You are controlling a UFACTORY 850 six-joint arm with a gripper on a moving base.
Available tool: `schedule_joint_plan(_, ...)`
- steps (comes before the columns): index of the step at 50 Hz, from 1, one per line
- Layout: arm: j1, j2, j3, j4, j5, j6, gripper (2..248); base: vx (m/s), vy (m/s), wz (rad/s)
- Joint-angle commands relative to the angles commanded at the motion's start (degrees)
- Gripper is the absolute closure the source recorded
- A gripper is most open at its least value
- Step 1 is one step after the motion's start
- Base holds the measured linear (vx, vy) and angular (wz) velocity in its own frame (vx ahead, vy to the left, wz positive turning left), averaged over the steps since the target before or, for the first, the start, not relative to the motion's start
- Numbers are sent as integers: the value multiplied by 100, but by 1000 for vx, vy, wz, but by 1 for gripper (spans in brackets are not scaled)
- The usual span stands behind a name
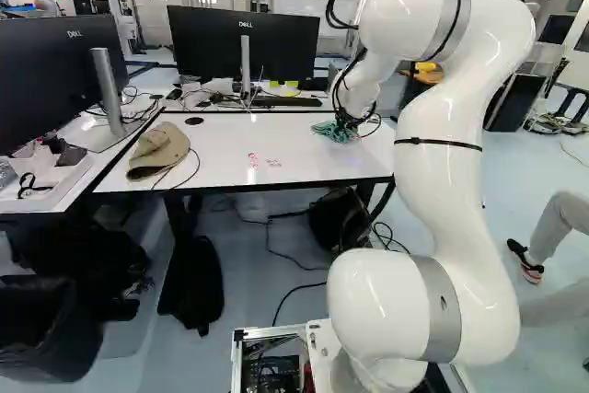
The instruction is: Clean the table with the green towel
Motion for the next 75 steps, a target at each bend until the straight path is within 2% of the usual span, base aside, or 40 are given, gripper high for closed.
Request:
schedule_joint_plan(9, 117, -91, -125, 0, 0, 0, 200, 0, 0, 0)
schedule_joint_plan(18, 241, -35, -48, 0, 0, 0, 200, 0, 0, 0)
schedule_joint_plan(45, 445, 540, 727, 0, 0, 0, 200, 0, 0, 0)
schedule_joint_plan(63, 396, 950, 1263, 0, 0, 0, 200, 0, 0, 0)
schedule_joint_plan(75, 228, 948, 1261, 0, 0, 0, 200, 0, 0, 0)
